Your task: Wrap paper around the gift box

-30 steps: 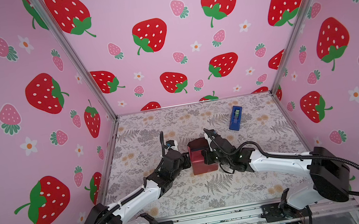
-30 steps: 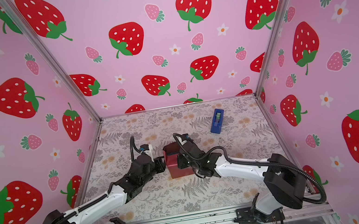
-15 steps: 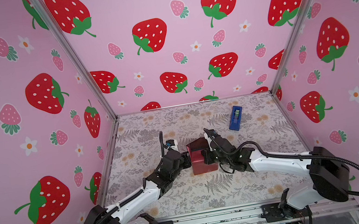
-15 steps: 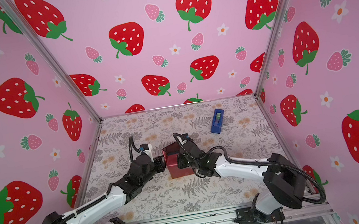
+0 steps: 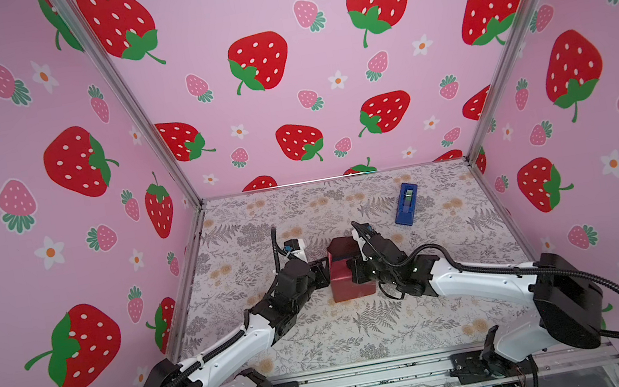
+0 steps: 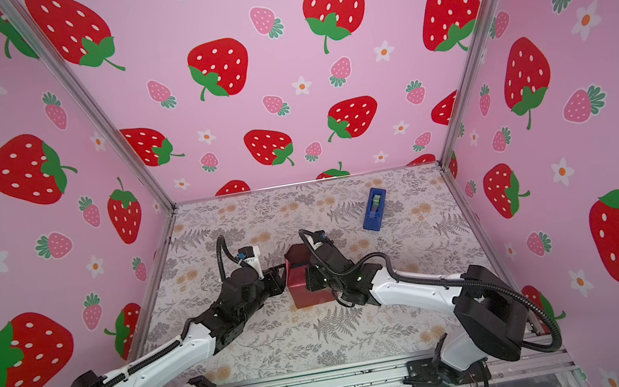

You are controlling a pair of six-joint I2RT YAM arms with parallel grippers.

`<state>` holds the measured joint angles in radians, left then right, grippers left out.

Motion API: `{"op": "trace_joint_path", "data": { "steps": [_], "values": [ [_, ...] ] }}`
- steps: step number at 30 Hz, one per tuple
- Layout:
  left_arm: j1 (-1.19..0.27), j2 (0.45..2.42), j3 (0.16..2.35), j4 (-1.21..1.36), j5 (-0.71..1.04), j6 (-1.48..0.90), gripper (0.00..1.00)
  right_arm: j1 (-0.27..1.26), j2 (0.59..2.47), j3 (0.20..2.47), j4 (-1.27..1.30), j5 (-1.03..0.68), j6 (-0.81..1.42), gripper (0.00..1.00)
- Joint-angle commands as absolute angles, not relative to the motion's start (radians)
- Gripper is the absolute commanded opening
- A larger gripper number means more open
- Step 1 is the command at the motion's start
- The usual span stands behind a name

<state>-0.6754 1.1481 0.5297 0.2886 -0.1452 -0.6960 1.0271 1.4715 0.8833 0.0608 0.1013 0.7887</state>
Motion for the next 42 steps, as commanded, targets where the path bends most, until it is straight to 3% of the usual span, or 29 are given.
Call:
{"op": "trace_joint_path", "data": {
  "steps": [1, 17, 27, 42],
  "values": [
    [-0.681, 1.152, 0.524, 0.313, -0.154, -0.697, 0.4, 1.033, 1.516, 0.842, -0.058, 0.066, 0.805, 0.06],
    [-0.677, 1.195, 0.534, 0.303, -0.132, -0.71, 0.47, 1.033, 1.508, 0.836, -0.056, 0.067, 0.807, 0.06],
    [-0.598, 1.184, 0.578, 0.251, -0.091, -0.695, 0.47, 1.032, 1.502, 0.835, -0.058, 0.071, 0.808, 0.06],
    [-0.595, 1.254, 0.571, 0.32, -0.005, -0.731, 0.47, 1.032, 1.494, 0.83, -0.058, 0.069, 0.811, 0.06]
  ]
}}
